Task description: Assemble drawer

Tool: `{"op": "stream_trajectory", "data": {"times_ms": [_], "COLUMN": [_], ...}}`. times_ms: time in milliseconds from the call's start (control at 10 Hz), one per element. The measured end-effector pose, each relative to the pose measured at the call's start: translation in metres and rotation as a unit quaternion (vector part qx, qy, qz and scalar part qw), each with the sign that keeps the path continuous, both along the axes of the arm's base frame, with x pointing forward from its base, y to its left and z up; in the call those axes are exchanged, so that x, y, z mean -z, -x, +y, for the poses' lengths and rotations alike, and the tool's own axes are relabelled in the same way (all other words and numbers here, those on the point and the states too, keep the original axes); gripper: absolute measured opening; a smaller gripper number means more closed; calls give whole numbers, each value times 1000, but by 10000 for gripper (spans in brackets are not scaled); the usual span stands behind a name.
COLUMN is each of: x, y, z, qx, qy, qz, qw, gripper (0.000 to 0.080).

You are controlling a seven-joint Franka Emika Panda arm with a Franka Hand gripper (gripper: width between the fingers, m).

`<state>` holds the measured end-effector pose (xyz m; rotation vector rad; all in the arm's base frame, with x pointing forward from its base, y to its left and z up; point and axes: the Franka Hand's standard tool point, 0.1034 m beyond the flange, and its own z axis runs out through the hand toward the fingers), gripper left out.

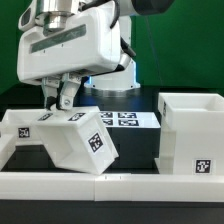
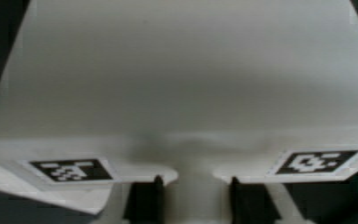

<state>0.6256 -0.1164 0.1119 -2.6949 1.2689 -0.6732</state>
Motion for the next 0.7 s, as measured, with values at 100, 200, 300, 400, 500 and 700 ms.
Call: {"op": "stream_trajectory", "data": {"times_ms": [100,200,300,400,500,700], "x": [1,4,7,9,10,11], "y": [-3,0,4,9,10,10], "z": [-4,-10,-18,-16,-15,-15], "qx": [2,4,9,10,21,15], "qy": [40,65,76,79,70,74], "qz": [-38,-57,-64,-68,-66,-64], "qw": [998,996,995,995,995,995], "gripper": [166,166,166,166,166,166]}}
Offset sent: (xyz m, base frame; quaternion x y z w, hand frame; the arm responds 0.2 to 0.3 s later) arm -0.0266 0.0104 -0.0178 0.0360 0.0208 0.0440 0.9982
